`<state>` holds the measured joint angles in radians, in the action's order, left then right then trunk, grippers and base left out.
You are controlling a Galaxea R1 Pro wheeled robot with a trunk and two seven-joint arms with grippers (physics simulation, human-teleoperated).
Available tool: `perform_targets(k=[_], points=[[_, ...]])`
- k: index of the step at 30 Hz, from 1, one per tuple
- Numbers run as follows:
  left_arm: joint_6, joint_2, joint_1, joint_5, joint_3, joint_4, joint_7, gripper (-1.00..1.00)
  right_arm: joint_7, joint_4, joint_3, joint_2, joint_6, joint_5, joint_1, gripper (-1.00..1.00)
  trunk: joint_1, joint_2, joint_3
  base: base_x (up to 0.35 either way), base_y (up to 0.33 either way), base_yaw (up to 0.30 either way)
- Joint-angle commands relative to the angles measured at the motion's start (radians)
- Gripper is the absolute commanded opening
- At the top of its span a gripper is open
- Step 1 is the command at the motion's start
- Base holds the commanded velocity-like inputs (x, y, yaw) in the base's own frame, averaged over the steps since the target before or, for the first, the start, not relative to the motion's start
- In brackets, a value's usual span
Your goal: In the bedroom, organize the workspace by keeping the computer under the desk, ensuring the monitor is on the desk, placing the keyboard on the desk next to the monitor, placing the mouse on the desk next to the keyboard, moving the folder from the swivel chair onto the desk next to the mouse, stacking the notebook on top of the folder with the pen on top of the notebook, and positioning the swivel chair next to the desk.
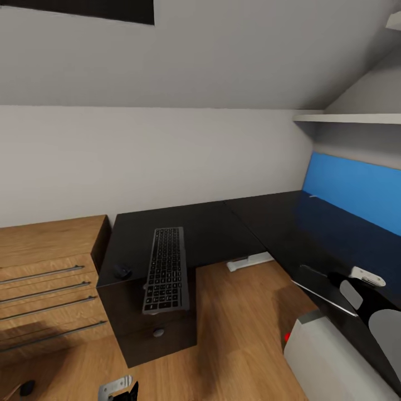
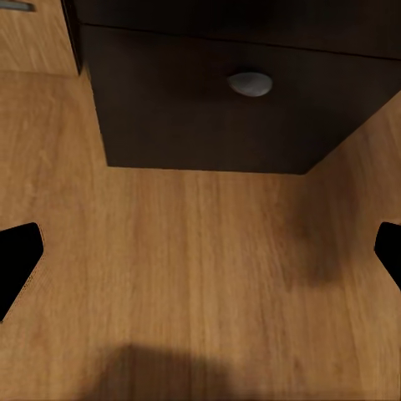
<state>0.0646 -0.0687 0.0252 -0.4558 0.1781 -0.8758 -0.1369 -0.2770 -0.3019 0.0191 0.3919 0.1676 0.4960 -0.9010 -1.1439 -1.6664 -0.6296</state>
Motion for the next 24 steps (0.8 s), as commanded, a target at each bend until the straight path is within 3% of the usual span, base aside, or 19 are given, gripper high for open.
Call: perform_targets(k=[1, 24], points=[[0.006, -0.002, 0.001, -0.011, 0.007, 0.000, -0.009, 1.00, -0.002, 0.035, -0.001, -0.001, 0.006, 0.016, 0.001, 1.00, 0.000, 0.000, -0.001, -0.081, 0.126, 0.000], [0.006, -0.002, 0.001, -0.011, 0.007, 0.001, -0.009, 1.00, 0.037, 0.032, -0.002, -0.004, -0.024, 0.016, 0.001, 1.00, 0.000, 0.000, -0.001, -0.061, 0.026, 0.000]])
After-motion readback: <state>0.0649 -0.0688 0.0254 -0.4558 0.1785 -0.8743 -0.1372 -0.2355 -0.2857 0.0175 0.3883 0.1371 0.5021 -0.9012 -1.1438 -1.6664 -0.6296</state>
